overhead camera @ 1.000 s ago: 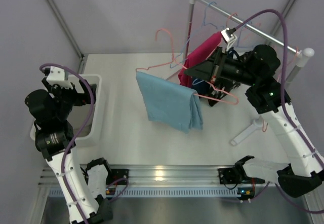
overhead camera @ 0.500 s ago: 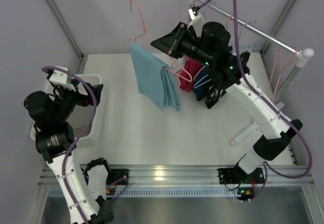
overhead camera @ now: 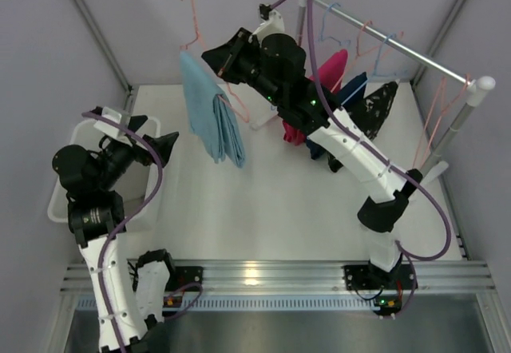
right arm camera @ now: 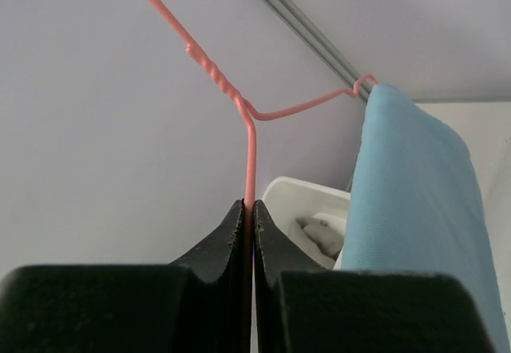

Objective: Remove the trousers from the hanger

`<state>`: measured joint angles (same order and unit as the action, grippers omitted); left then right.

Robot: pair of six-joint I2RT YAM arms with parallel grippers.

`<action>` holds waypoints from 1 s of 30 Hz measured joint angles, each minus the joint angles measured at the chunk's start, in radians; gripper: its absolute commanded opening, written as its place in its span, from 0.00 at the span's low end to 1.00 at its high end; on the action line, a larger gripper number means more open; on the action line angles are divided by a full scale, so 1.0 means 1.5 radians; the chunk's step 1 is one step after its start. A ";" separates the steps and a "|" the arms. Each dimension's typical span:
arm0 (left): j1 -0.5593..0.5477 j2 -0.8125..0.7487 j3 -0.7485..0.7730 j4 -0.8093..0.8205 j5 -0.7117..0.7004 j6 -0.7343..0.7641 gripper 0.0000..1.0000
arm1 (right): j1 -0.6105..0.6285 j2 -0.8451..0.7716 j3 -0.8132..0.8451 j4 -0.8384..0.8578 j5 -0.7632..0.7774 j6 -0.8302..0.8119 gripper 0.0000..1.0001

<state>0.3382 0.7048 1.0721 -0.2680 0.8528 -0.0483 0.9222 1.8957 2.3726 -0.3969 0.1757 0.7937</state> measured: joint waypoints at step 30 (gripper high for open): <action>-0.565 0.174 -0.143 0.259 -0.600 0.128 0.92 | 0.007 0.067 0.047 0.020 0.166 -0.072 0.00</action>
<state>-0.5087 0.9653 0.8574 0.1207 -0.0467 0.1436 0.9325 1.9965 2.4428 -0.3664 0.4244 0.6849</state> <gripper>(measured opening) 0.958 0.024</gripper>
